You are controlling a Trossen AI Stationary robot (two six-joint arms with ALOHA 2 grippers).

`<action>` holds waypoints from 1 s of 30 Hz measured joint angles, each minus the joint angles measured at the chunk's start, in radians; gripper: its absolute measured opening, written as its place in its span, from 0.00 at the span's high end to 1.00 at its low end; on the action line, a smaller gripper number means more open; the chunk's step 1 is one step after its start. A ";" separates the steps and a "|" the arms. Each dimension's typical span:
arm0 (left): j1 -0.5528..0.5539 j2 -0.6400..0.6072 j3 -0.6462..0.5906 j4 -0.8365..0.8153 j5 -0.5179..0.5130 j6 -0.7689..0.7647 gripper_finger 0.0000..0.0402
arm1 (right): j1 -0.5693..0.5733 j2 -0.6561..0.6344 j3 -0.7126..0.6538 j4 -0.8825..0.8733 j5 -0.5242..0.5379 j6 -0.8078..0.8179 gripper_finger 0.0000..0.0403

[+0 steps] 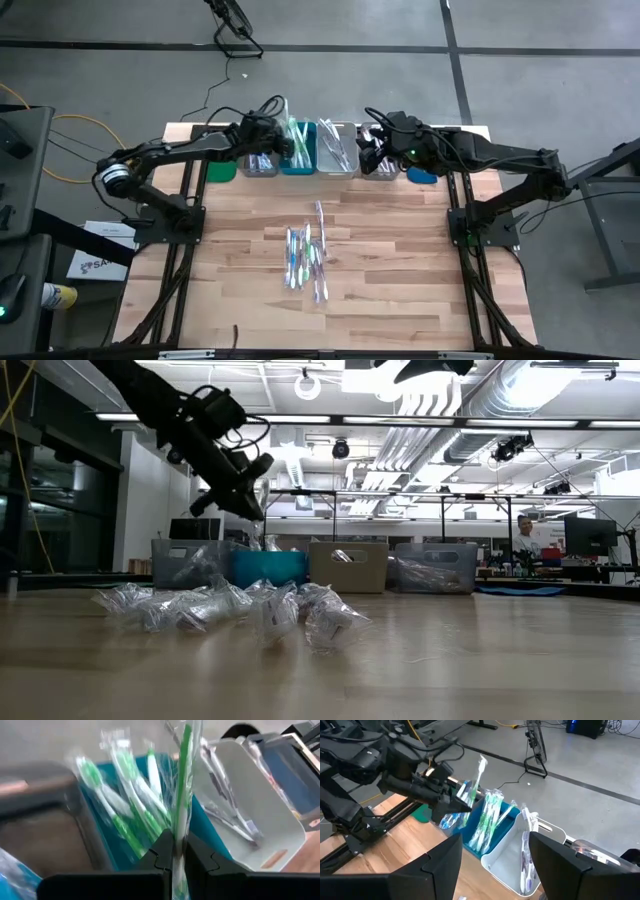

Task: Pick & Place Toothbrushes
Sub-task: Put the green toothbrush into the blue bin, then put the purple toothbrush into the white bin

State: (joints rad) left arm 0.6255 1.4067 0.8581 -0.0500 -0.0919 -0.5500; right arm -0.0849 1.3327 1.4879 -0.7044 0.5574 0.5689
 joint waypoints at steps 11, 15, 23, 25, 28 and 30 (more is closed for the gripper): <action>-0.038 0.092 0.000 -0.009 -0.014 -0.064 0.96 | 0.000 0.000 0.000 0.000 -0.002 -0.016 0.45; -0.052 0.115 0.000 -0.009 -0.013 -0.076 0.91 | 0.000 0.000 0.000 -0.001 -0.003 -0.016 0.45; -0.050 0.119 0.000 -0.022 0.008 -0.076 0.69 | 0.000 0.000 0.000 -0.005 -0.006 -0.016 0.45; -0.050 0.119 0.000 -0.037 0.018 -0.077 0.63 | 0.000 0.000 0.000 -0.005 -0.006 -0.016 0.45; -0.050 0.119 0.000 -0.042 0.030 -0.076 0.56 | 0.000 0.000 0.000 -0.005 -0.006 -0.016 0.45; -0.050 0.118 0.001 -0.046 0.035 -0.066 0.51 | 0.000 0.000 0.000 -0.007 -0.006 -0.016 0.45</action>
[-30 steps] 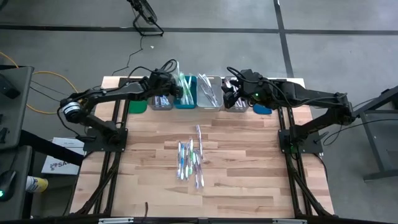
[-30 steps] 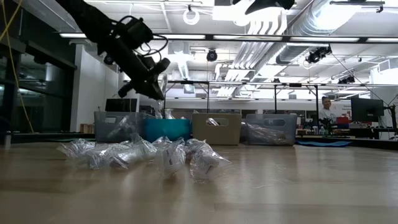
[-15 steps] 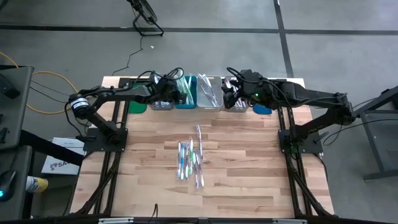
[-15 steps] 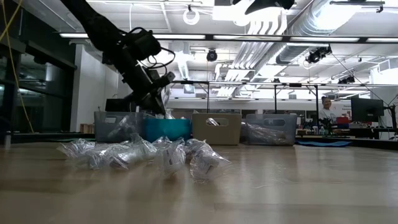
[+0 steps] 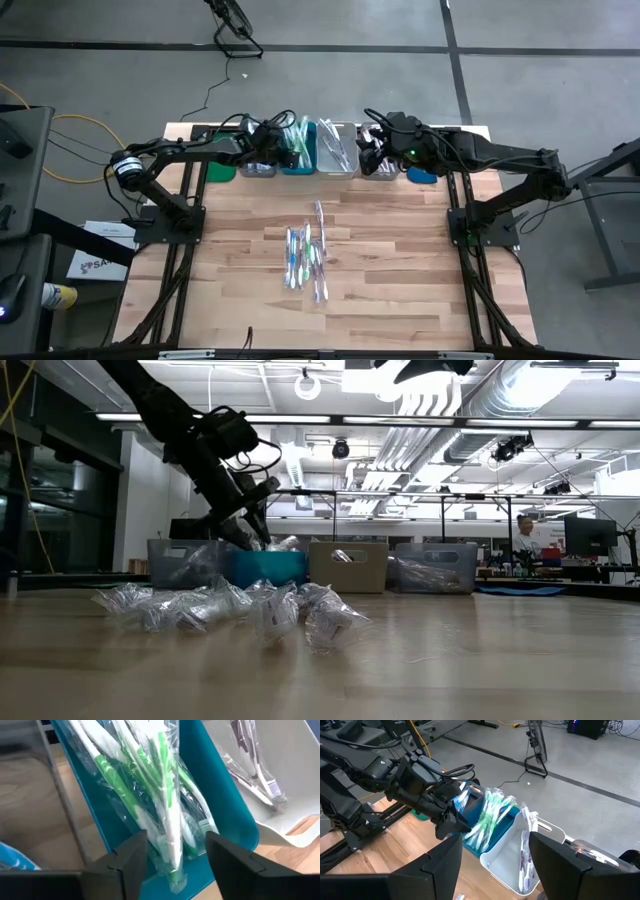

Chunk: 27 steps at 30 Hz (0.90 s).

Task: Pick & Place Toothbrushes
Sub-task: Put the purple toothbrush into the white bin

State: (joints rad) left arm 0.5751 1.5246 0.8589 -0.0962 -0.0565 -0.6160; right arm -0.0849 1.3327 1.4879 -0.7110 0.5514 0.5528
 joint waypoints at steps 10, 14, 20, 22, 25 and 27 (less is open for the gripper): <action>0.055 -0.105 0.000 -0.003 0.012 0.141 0.43 | 0.000 0.000 0.000 -0.103 -0.004 0.123 0.45; 0.053 -0.151 0.000 0.005 0.026 0.230 0.43 | 0.000 0.000 0.000 -0.145 -0.018 0.200 0.45; 0.053 -0.218 0.000 0.074 0.126 0.409 0.43 | 0.012 0.000 0.000 -0.199 -0.034 0.329 0.45; 0.053 -0.244 0.000 0.099 0.160 0.487 0.43 | 0.026 0.009 0.000 -0.214 -0.030 0.375 0.45; 0.053 -0.289 0.000 0.104 0.206 0.591 0.43 | 0.048 0.022 -0.001 -0.233 -0.030 0.437 0.45; 0.053 -0.319 0.000 0.107 0.234 0.654 0.43 | 0.066 0.044 0.000 -0.226 -0.030 0.471 0.45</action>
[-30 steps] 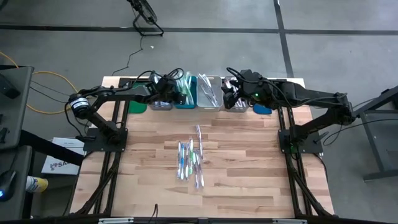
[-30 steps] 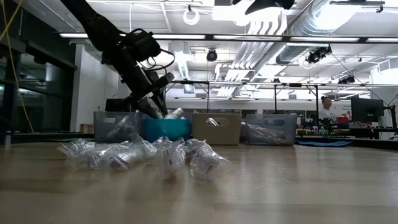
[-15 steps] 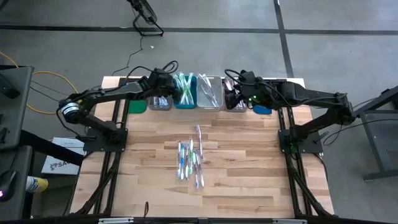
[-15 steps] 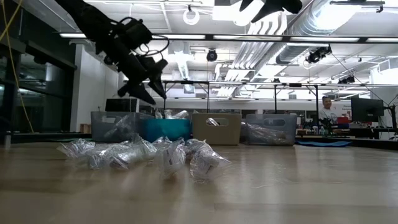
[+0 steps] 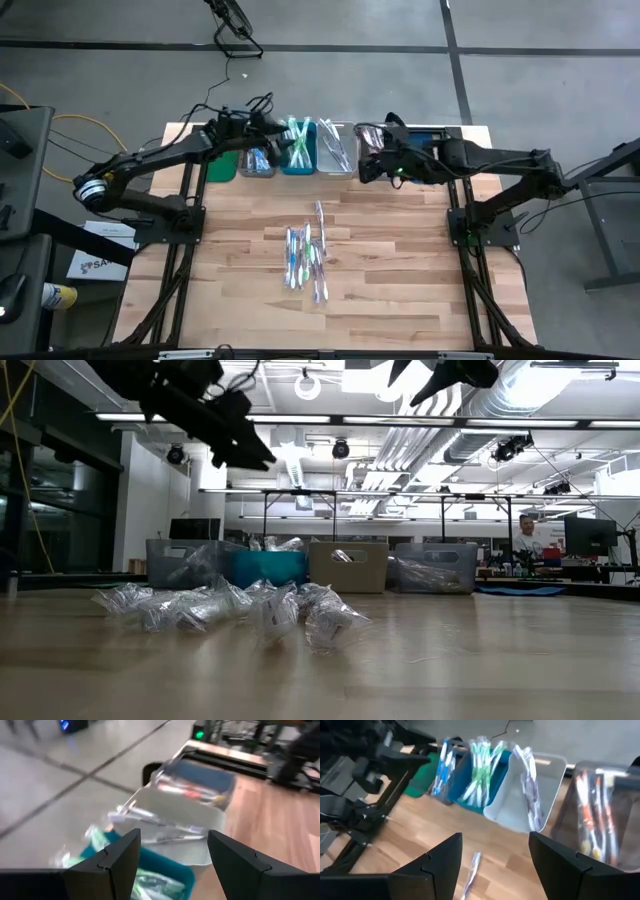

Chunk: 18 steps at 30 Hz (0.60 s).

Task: Pick & Place Toothbrushes
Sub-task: Put the purple toothbrush into the white bin

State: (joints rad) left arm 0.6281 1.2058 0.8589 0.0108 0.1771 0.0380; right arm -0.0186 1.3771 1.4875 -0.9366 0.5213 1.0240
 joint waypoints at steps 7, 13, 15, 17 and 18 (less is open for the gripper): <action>0.000 -0.097 0.000 -0.004 0.131 0.159 0.43 | 0.055 0.081 0.000 0.017 -0.007 0.128 0.45; 0.000 -0.165 0.000 -0.010 0.222 0.235 0.43 | 0.082 0.150 0.000 0.040 -0.032 0.217 0.45; 0.000 -0.181 0.000 -0.009 0.260 0.258 0.43 | 0.087 0.182 0.000 0.041 -0.033 0.243 0.45; 0.000 -0.197 0.000 -0.014 0.301 0.274 0.43 | 0.090 0.219 0.000 0.045 -0.034 0.268 0.45; 0.000 -0.204 0.000 -0.012 0.323 0.279 0.43 | 0.092 0.239 0.000 0.049 -0.034 0.275 0.45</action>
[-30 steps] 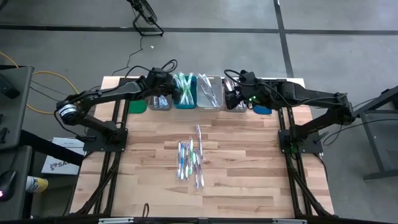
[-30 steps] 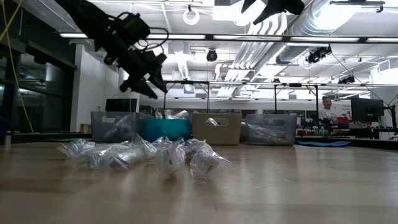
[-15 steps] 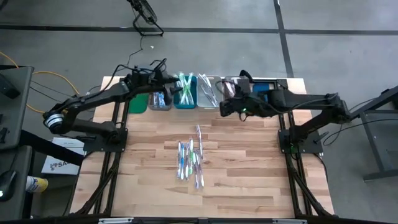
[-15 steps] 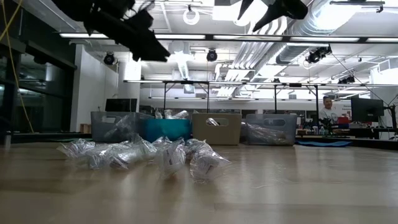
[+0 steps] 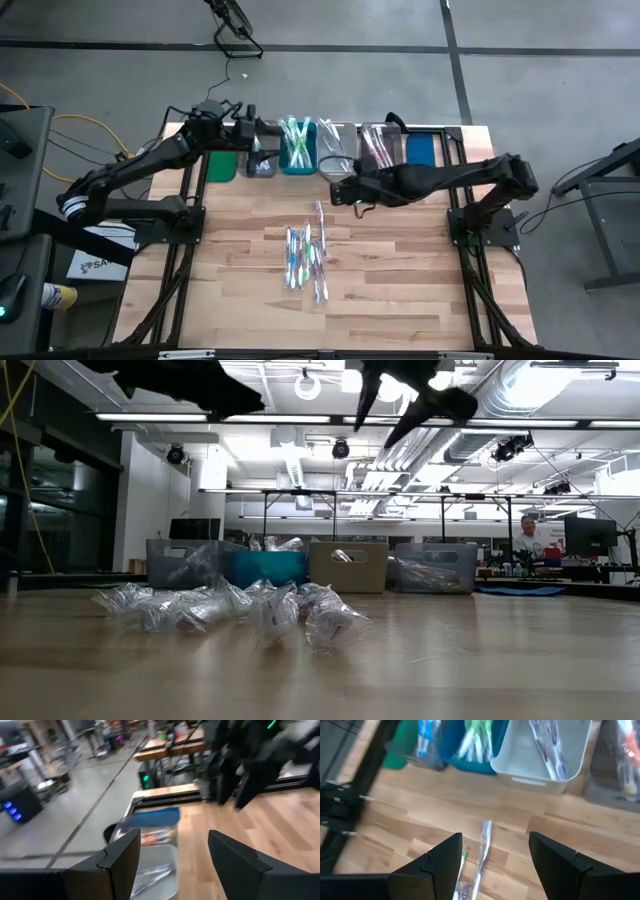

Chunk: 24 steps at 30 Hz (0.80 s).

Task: Pick & Place Toothbrushes
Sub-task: Put the purple toothbrush into the white bin

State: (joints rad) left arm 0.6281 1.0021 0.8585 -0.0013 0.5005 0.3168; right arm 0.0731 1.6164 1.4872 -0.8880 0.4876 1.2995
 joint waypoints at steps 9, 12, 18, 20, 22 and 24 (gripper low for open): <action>0.000 -0.020 0.000 -0.008 0.178 0.004 0.43 | 0.018 0.193 0.000 0.128 -0.068 0.047 0.45; 0.000 -0.020 0.000 -0.028 0.215 0.004 0.43 | 0.019 0.258 0.000 0.164 -0.124 0.097 0.45; 0.000 -0.020 0.000 -0.087 0.258 0.029 0.43 | 0.019 0.371 0.000 0.218 -0.233 0.177 0.45; 0.000 -0.020 0.000 -0.097 0.260 0.035 0.43 | 0.019 0.399 0.000 0.234 -0.237 0.189 0.45; 0.000 -0.020 0.000 -0.111 0.261 0.045 0.43 | 0.019 0.419 0.000 0.247 -0.236 0.196 0.45; 0.000 -0.020 0.000 -0.116 0.261 0.045 0.43 | 0.019 0.435 0.000 0.254 -0.231 0.196 0.45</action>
State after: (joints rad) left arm 0.6277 0.9825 0.8585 -0.1173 0.7620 0.3622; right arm 0.0921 2.0515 1.4872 -0.6340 0.2565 1.4960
